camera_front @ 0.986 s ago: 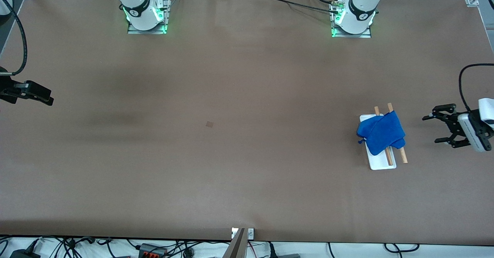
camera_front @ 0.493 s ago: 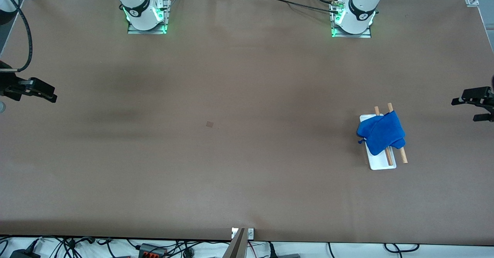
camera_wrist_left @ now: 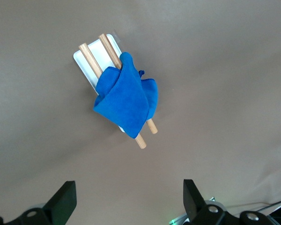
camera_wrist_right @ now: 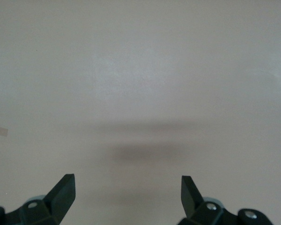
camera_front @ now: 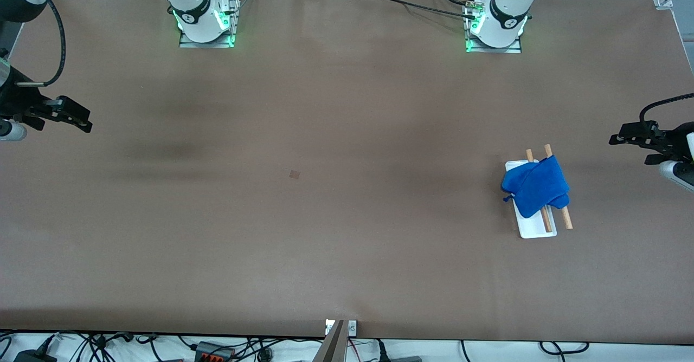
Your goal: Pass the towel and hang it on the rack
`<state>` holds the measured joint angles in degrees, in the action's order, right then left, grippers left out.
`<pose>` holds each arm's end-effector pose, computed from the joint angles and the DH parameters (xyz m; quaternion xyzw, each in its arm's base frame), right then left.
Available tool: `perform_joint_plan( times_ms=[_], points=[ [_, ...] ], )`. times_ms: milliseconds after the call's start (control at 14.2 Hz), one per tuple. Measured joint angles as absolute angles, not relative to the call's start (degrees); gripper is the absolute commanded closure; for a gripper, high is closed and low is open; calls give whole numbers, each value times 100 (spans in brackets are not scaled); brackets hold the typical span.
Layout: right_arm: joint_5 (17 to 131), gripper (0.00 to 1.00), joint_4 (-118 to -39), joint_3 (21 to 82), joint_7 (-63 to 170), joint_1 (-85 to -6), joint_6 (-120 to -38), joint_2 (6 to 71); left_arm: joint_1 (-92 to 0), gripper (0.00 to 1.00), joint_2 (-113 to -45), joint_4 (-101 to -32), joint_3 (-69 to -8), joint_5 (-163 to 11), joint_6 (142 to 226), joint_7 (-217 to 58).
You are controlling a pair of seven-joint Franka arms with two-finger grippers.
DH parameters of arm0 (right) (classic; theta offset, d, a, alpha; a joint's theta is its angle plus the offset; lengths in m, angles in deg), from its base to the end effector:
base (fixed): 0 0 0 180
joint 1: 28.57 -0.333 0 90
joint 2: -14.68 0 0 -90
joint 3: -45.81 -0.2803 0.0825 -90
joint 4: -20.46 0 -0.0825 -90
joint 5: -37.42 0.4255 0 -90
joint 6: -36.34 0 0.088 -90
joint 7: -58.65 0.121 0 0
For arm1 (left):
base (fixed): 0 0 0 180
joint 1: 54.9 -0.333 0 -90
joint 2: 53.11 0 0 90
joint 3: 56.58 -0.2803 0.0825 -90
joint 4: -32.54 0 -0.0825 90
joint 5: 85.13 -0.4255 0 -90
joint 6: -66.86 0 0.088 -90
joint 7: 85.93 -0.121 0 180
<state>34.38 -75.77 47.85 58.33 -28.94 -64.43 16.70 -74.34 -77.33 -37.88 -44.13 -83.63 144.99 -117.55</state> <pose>0.6181 -0.0232 0.5140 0.9994 -0.0074 0.0215 0.0272 0.6621 0.1021 0.4673 0.9664 -0.2088 -0.1115 0.1007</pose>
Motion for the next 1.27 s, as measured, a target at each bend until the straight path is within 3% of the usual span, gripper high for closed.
perform_joint_plan(
  times_ms=[282, 563, 775, 986, 1268],
  points=[
    [3438, 0, -7583, 4785, 5828, -2896, -6445, 1647, -7205, 0, -7378, -3973, -4443, -8374, 14822, -10726],
    [3438, 0, -7582, 4786, 5828, -2896, -6326, 1630, -6525, 0, -5796, -5906, -4781, -8474, 16423, -8689],
    [3438, 0, -7580, 4786, 5828, -2897, -6314, 1626, -6063, 0, -4918, -6936, -5550, -8516, 16559, -8665],
    [3438, 0, -7579, 4786, 5828, -2897, -6308, 1620, -5966, 0, -4564, -7284, -5757, -8516, 16364, -8856],
    [3438, 0, -7579, 4785, 5828, -2898, -6242, 1620, -5898, 0, -4655, -7301, -5757, -8516, 16373, -8859]
  ],
)
